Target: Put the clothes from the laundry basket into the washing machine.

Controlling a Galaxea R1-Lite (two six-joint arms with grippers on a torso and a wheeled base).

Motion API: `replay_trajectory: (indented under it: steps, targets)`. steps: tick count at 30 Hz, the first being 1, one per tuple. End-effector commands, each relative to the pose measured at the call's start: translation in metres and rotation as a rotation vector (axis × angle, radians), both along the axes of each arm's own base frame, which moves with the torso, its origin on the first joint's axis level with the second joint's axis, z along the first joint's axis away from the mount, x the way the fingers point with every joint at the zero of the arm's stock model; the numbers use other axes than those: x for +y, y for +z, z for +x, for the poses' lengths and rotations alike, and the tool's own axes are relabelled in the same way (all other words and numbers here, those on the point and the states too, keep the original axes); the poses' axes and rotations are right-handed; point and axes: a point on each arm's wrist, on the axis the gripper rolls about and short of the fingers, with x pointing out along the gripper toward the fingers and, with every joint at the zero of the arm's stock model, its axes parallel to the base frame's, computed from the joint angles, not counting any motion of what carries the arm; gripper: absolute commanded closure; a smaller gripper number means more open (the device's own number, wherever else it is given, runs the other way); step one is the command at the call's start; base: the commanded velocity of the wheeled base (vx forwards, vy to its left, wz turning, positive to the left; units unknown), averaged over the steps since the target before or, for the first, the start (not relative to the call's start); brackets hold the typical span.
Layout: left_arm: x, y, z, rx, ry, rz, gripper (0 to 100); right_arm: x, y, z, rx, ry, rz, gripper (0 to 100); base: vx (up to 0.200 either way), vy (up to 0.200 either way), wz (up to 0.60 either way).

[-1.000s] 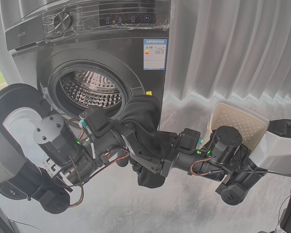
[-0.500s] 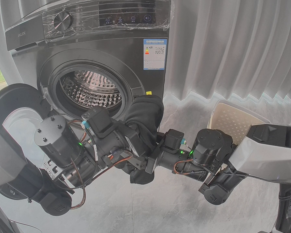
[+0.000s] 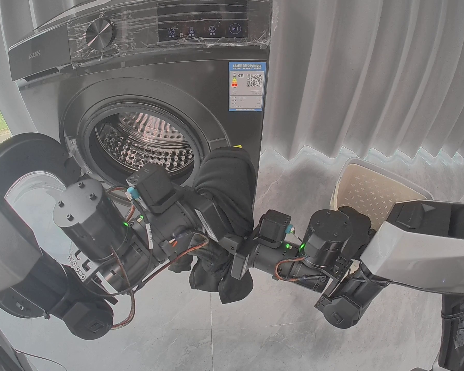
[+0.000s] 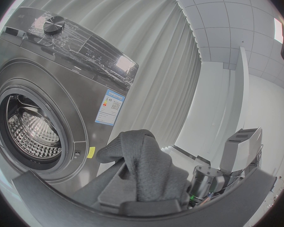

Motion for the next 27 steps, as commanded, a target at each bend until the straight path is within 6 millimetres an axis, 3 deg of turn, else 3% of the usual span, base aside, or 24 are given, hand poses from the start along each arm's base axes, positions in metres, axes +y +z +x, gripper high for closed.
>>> replay_trajectory:
  steps: [1,3,11,18,19,27]
  targets:
    - [0.005,-0.002,0.006,0.009,0.023,-0.001,100,-0.007,0.008,-0.013,0.011,0.009,-0.008,100,0.000,0.000,0.00]
    - [0.007,-0.003,0.008,0.012,0.032,0.001,100,-0.011,0.011,-0.018,0.015,0.012,-0.012,100,0.000,0.000,0.00]
    - [0.014,-0.015,0.022,0.052,0.074,0.009,100,-0.043,0.016,-0.072,0.089,0.069,-0.098,100,0.000,0.000,0.00]
    - [0.016,-0.021,0.026,0.069,0.088,0.021,100,-0.052,0.019,-0.100,0.102,0.133,-0.124,100,0.000,0.000,0.00]
    - [0.016,-0.022,0.026,0.073,0.088,0.024,0,-0.053,0.021,-0.103,0.101,0.137,-0.122,100,0.000,0.000,0.00]
    - [0.023,-0.025,0.031,0.078,0.115,0.032,0,-0.065,0.033,-0.103,0.080,0.113,-0.099,100,0.000,0.000,0.00]
